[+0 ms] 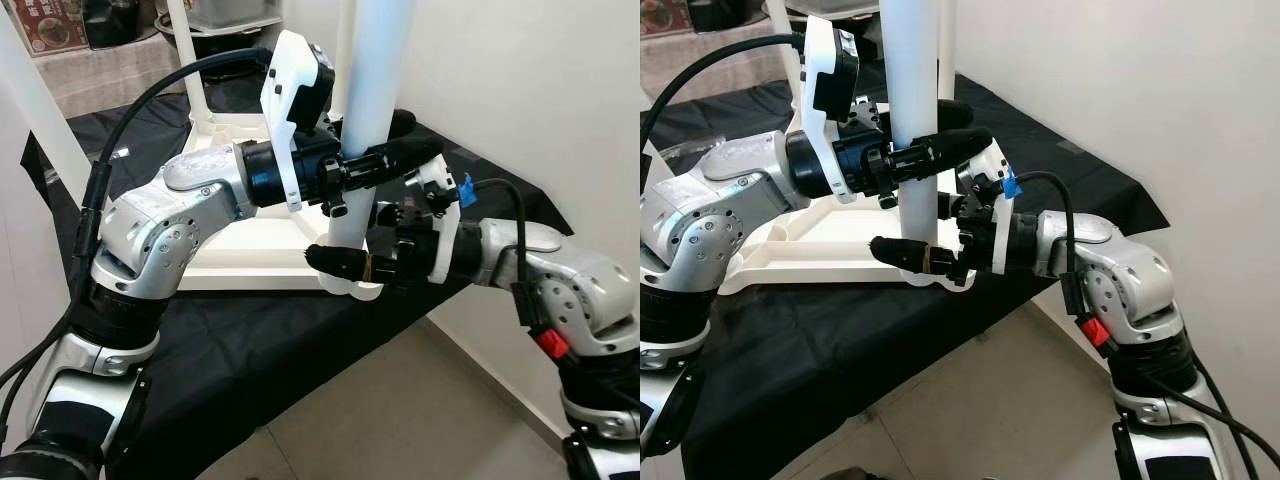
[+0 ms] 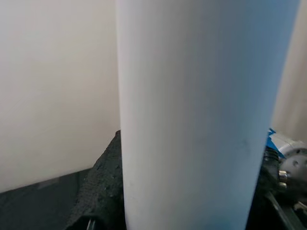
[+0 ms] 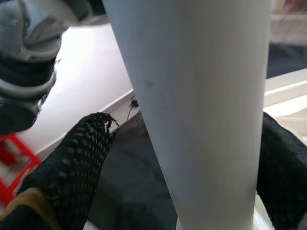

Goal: Building children table

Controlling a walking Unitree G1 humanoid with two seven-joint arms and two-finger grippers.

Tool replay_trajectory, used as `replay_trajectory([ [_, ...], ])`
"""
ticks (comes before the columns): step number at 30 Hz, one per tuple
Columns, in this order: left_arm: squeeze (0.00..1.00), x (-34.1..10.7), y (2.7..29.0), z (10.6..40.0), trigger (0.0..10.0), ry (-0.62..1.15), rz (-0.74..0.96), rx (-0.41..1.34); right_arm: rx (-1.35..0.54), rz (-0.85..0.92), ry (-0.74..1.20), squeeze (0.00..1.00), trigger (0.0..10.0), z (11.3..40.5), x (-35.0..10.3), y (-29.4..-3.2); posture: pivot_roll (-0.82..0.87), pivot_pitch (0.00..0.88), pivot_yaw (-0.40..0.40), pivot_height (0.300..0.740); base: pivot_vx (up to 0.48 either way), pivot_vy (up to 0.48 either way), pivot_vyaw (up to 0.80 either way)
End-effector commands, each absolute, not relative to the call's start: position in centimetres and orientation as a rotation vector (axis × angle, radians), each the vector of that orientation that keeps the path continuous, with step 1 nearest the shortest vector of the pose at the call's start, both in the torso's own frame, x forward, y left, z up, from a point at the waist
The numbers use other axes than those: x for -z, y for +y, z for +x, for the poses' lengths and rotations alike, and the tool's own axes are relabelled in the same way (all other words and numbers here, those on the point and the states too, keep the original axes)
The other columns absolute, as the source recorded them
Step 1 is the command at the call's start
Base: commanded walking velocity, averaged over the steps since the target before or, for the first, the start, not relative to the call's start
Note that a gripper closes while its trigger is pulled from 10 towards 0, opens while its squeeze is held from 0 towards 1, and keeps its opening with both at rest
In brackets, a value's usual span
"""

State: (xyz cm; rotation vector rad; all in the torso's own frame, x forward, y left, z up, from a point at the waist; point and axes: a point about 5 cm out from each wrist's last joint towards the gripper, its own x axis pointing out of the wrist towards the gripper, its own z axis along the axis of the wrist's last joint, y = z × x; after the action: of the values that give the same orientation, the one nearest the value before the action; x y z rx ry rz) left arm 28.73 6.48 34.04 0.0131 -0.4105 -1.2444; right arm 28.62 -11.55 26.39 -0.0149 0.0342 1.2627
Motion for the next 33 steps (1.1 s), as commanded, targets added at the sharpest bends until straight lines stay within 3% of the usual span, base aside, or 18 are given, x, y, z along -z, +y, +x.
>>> replay_trajectory([
  [1, 0.0, -34.1, 6.3, 28.6, 0.0, -0.427, 0.016, 1.245, -1.281, -0.027, 0.01, 0.0, 10.0, 28.7, -26.8, -10.5, -0.07, 0.041, -0.036, 0.74, 0.0, 0.0, 0.0],
  [3, 0.0, -34.1, 6.3, 28.6, 0.0, -0.427, 0.016, 1.245, -1.281, -0.027, 0.01, 0.0, 10.0, 28.7, -26.8, -10.5, -0.07, 0.041, -0.036, 0.74, 0.0, 0.0, 0.0],
  [4, 0.0, -34.1, 6.3, 28.6, 0.0, -0.428, 0.017, 1.245, -1.276, -0.026, 0.006, 0.0, 8.5, 28.8, -26.8, -10.5, -0.07, 0.041, -0.036, 0.74, 0.0, 0.0, 0.0],
  [5, 0.0, -34.1, 6.4, 28.6, 0.0, -0.431, 0.017, 1.242, -1.265, -0.024, -0.005, 0.0, 3.6, 28.9, -26.9, -10.7, -0.07, 0.043, -0.037, 0.74, 0.0, 0.0, 0.0],
  [6, 0.0, -34.1, 6.4, 28.6, 0.0, -0.431, 0.017, 1.242, -1.265, -0.024, -0.005, 0.0, 3.6, 28.9, -26.9, -10.7, -0.07, 0.043, -0.037, 0.74, 0.0, 0.0, 0.0],
  [7, 0.0, -34.2, 6.5, 28.7, 0.0, -0.438, 0.008, 1.237, -1.255, -0.014, -0.026, 0.0, 0.0, 29.0, -27.1, -11.0, -0.07, 0.042, -0.037, 0.74, 0.0, 0.0, 0.0],
  [27, 0.0, -35.1, 6.5, 28.7, 0.0, -0.456, -0.083, 1.239, -1.208, -0.033, -0.07, 0.0, 0.0, 29.1, -26.6, -10.3, -0.07, 0.049, -0.03, 0.74, 0.0, 0.0, 0.0],
  [28, 1.0, -34.9, 6.5, 28.7, 10.0, -0.439, -0.086, 1.253, -1.179, -0.044, -0.056, 0.0, 0.0, 29.4, -26.3, -10.4, -0.07, 0.05, -0.028, 0.74, 0.0, 0.0, 0.0],
  [33, 1.0, -35.2, 6.9, 28.8, 10.0, -0.432, -0.122, 1.258, -1.117, -0.062, -0.034, 0.0, 0.0, 30.1, -25.8, -10.6, -0.07, 0.053, -0.03, 0.74, 0.0, 0.0, 0.0],
])
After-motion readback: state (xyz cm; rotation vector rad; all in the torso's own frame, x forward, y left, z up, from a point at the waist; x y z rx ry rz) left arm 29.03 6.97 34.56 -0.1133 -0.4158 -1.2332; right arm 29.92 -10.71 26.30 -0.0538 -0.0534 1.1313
